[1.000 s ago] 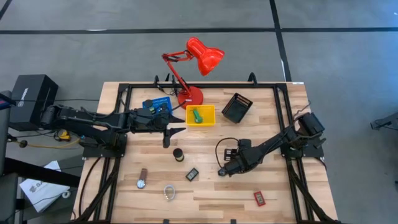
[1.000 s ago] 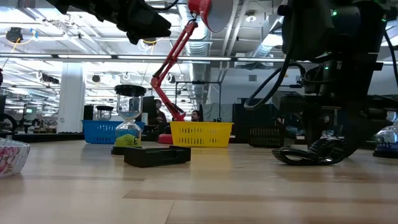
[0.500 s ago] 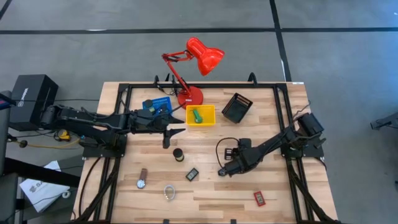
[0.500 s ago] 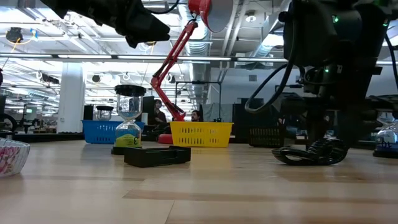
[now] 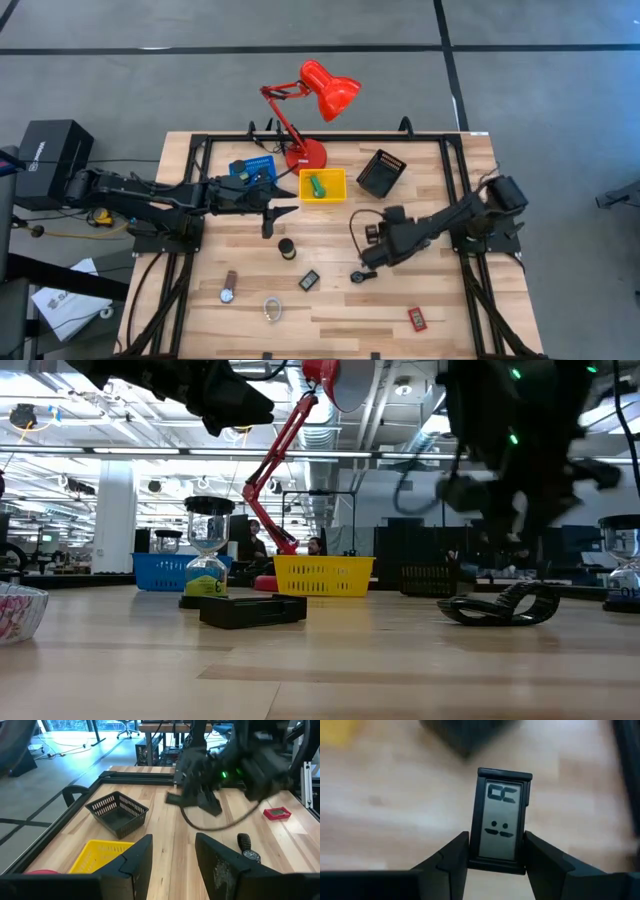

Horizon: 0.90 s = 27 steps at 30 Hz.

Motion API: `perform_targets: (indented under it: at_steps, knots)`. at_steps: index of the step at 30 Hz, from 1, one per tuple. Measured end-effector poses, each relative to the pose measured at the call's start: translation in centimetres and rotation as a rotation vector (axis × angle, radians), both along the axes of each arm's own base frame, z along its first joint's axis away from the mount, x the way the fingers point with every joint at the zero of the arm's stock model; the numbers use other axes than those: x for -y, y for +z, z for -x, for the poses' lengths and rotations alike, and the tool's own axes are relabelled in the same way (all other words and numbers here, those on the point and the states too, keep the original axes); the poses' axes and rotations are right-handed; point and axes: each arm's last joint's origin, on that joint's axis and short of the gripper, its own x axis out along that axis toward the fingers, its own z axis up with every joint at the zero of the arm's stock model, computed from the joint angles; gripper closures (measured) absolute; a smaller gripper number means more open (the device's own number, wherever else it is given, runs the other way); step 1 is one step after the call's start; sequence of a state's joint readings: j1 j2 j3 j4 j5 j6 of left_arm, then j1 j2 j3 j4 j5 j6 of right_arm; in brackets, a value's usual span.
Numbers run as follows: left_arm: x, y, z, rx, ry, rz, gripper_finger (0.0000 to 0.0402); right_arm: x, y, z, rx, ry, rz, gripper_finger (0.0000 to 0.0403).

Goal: Pick & Place Office items
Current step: Put the top black digital clock into the black bin

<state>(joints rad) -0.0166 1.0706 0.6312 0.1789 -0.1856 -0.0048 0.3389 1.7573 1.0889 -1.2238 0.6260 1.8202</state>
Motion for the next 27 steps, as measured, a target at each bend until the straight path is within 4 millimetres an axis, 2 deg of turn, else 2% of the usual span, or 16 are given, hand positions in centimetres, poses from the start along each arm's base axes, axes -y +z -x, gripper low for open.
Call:
perform_targets:
  at_steps: [7, 12, 16, 21, 24, 27]
  knots:
    - [0.0, 0.0, 0.0, 0.003, 0.000, 0.000, 0.0259, 3.2, 5.4, 0.6, 0.004, 0.236, 0.142, 0.0238]
    - [0.0, 0.0, 0.0, 0.003, 0.000, 0.000, 0.0259, 6.6, 7.8, 0.9, -0.069, 0.384, 0.106, 0.0242]
    - [0.0, 0.0, 0.0, 0.003, 0.000, 0.000, 0.0259, 9.8, 8.3, 0.2, -0.172, 0.565, 0.032, 0.0240]
    - [0.0, 0.0, 0.0, 0.003, 0.001, 0.003, 0.0259, 13.9, 7.9, 0.0, -0.237, 0.760, -0.127, 0.0242]
    - [0.0, 0.0, 0.0, 0.003, 0.001, 0.003, 0.0259, 16.1, 7.8, 0.5, -0.249, 0.784, -0.152, 0.0244]
    - [0.0, 0.0, 0.0, 0.003, 0.001, 0.003, 0.0259, 18.0, 7.3, 0.9, -0.190, 0.793, -0.194, 0.0243]
